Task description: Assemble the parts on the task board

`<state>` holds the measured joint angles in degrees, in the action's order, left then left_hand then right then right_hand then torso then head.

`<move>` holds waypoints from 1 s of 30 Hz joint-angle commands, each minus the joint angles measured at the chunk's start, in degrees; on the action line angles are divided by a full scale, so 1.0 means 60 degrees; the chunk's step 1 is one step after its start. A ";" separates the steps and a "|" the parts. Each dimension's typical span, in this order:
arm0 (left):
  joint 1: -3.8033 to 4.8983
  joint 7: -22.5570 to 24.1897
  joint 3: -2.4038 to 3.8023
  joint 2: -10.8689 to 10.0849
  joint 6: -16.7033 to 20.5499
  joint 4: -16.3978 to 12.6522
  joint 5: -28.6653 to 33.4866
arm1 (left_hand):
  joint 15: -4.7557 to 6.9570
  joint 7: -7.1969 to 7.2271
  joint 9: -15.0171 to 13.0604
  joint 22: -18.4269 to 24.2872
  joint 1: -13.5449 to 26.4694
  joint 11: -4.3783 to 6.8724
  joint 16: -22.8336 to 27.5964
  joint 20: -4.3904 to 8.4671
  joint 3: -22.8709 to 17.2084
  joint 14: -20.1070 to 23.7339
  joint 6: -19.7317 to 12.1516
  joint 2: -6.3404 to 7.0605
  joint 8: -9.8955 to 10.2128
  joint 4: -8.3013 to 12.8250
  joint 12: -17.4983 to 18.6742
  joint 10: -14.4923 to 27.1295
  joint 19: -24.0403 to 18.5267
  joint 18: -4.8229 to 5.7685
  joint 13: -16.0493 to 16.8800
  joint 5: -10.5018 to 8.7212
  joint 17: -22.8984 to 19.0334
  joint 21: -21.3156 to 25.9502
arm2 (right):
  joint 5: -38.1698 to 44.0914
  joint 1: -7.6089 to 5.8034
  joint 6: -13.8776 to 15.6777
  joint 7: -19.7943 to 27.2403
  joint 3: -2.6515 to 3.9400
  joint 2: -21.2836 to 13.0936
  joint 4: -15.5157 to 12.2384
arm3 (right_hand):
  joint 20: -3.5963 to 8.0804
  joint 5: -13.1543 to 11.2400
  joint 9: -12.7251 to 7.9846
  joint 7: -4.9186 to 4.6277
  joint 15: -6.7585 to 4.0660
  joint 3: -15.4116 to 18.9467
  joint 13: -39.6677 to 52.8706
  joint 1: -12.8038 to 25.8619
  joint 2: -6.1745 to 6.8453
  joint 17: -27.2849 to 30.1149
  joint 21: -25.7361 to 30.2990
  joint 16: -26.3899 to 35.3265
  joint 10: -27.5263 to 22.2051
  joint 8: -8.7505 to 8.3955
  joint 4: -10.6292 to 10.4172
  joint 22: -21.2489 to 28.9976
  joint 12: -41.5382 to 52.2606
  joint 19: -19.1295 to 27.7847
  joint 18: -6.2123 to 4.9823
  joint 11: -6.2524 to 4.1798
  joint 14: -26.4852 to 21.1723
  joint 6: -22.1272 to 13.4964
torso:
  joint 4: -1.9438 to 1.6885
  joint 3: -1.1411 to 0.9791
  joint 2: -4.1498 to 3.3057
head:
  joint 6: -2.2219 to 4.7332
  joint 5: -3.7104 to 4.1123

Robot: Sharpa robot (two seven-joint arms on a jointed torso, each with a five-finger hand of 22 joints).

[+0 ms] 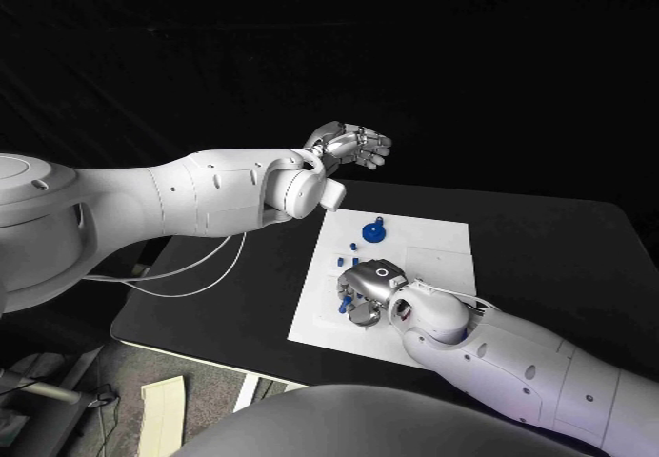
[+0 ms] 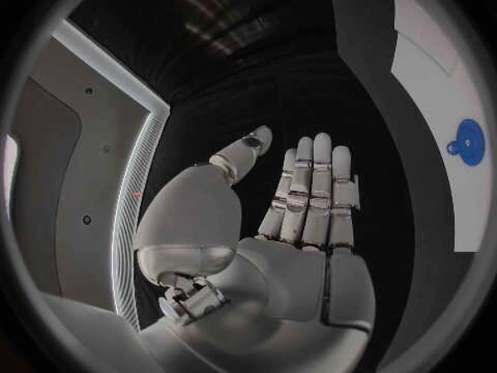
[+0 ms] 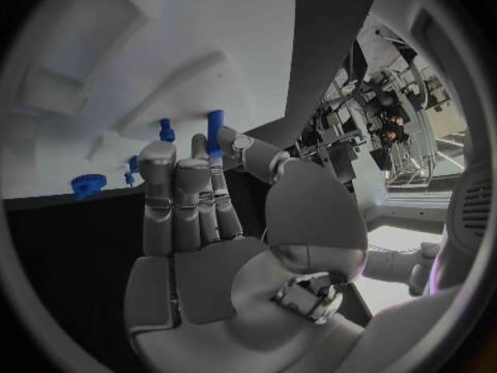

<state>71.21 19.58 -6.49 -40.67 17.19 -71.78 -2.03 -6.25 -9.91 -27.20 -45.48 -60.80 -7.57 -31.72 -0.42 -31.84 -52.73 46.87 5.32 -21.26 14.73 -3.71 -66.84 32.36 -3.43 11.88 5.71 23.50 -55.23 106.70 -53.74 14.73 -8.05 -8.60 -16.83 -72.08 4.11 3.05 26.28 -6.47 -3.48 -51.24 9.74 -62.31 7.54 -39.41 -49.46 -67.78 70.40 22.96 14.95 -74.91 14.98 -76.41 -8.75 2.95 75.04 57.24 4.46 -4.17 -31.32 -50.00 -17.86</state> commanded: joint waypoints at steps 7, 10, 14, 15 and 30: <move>0.0015 0.0109 0.0009 0.0036 -0.0074 -0.0011 0.0053 | -0.0011 -0.0009 0.0016 -0.0017 0.0047 0.0012 0.0051 -0.0031 0.0023 -0.0077 -0.0066 -0.0040 -0.0050 -0.0025 -0.0055 0.0031 0.0021 -0.0086 -0.0018 0.0062 0.0019 0.0033 | 0.0934 0.0006 -0.0189 -0.0332 -0.0122 0.0070 -0.0018 | 0.0071 -0.0041 0.0028 0.0004 -0.0131 -0.0030 0.0034 -0.0014 -0.0020 0.0008 -0.0059 -0.0056 0.0400 0.0030 0.0085 -0.0171 0.0074 0.0001 -0.1041 -0.0131 -0.0184 0.0086 | -0.0007 0.0008 0.0001 | 0.0001 0.0040; 0.0015 0.0105 0.0009 0.0038 -0.0070 -0.0009 0.0053 | -0.0011 -0.0009 0.0017 -0.0017 0.0046 0.0012 0.0054 -0.0030 0.0023 -0.0078 -0.0066 -0.0041 -0.0051 -0.0025 -0.0055 0.0030 0.0021 -0.0086 -0.0019 0.0062 0.0022 0.0034 | 0.0903 0.0006 -0.0229 -0.0295 -0.0164 0.0093 -0.0043 | 0.0072 -0.0041 0.0030 0.0004 -0.0132 -0.0034 0.0037 -0.0014 -0.0016 0.0008 -0.0061 -0.0057 0.0400 0.0030 0.0086 -0.0172 0.0076 0.0000 -0.1041 -0.0131 -0.0183 0.0088 | -0.0011 0.0011 -0.0002 | 0.0001 0.0007; 0.0015 0.0102 0.0009 0.0037 -0.0069 -0.0008 0.0053 | -0.0011 -0.0009 0.0019 -0.0018 0.0046 0.0012 0.0059 -0.0030 0.0023 -0.0079 -0.0066 -0.0040 -0.0053 -0.0025 -0.0055 0.0030 0.0021 -0.0086 -0.0021 0.0062 0.0028 0.0036 | 0.0864 0.0006 -0.0215 -0.0270 -0.0195 0.0105 -0.0087 | 0.0071 -0.0041 0.0032 0.0004 -0.0132 -0.0035 0.0041 -0.0009 -0.0012 0.0007 -0.0063 -0.0059 0.0399 0.0030 0.0084 -0.0172 0.0077 0.0000 -0.1041 -0.0131 -0.0181 0.0090 | -0.0012 0.0008 -0.0002 | 0.0001 0.0005; 0.0015 0.0101 0.0009 0.0037 -0.0072 -0.0008 0.0053 | -0.0011 -0.0009 0.0020 -0.0018 0.0045 0.0012 0.0060 -0.0030 0.0023 -0.0079 -0.0066 -0.0041 -0.0054 -0.0025 -0.0055 0.0030 0.0021 -0.0086 -0.0021 0.0062 0.0029 0.0036 | 0.0862 0.0006 -0.0208 -0.0266 -0.0197 0.0106 -0.0100 | 0.0071 -0.0041 0.0033 0.0004 -0.0132 -0.0035 0.0042 -0.0008 -0.0011 0.0007 -0.0064 -0.0059 0.0399 0.0030 0.0084 -0.0172 0.0077 -0.0001 -0.1041 -0.0131 -0.0181 0.0090 | -0.0010 0.0008 -0.0001 | 0.0001 0.0031; 0.0016 0.0098 0.0009 0.0021 -0.0083 -0.0027 0.0053 | -0.0011 -0.0008 0.0027 -0.0021 0.0044 0.0013 0.0079 -0.0030 0.0024 -0.0083 -0.0067 -0.0041 -0.0062 -0.0027 -0.0056 0.0028 0.0022 -0.0086 -0.0027 0.0061 0.0050 0.0041 | 0.0835 0.0006 -0.0419 -0.0268 -0.0238 0.0130 -0.0169 | 0.0067 -0.0041 0.0041 0.0001 -0.0128 -0.0044 0.0060 0.0015 0.0012 0.0010 -0.0067 -0.0056 0.0377 0.0018 0.0083 -0.0170 0.0072 0.0008 -0.1041 -0.0127 -0.0185 0.0084 | -0.0011 0.0005 -0.0004 | 0.0001 -0.0002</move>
<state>71.21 19.56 -6.49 -40.59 17.18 -71.81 -2.01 -6.25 -9.91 -27.11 -45.52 -60.80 -7.57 -31.50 -0.42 -31.84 -52.73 46.87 5.32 -21.26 14.73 -3.71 -66.84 32.36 -3.10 11.79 5.71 23.73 -55.23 111.11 -53.90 14.36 -9.63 -9.82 -16.11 -73.10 4.09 2.88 26.40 -6.42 -3.61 -51.31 10.02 -62.31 7.55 -39.41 -49.69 -67.78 70.40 22.95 15.19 -74.92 15.29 -76.24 -8.75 2.95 74.93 57.50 4.42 -4.13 -31.32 -50.00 -17.96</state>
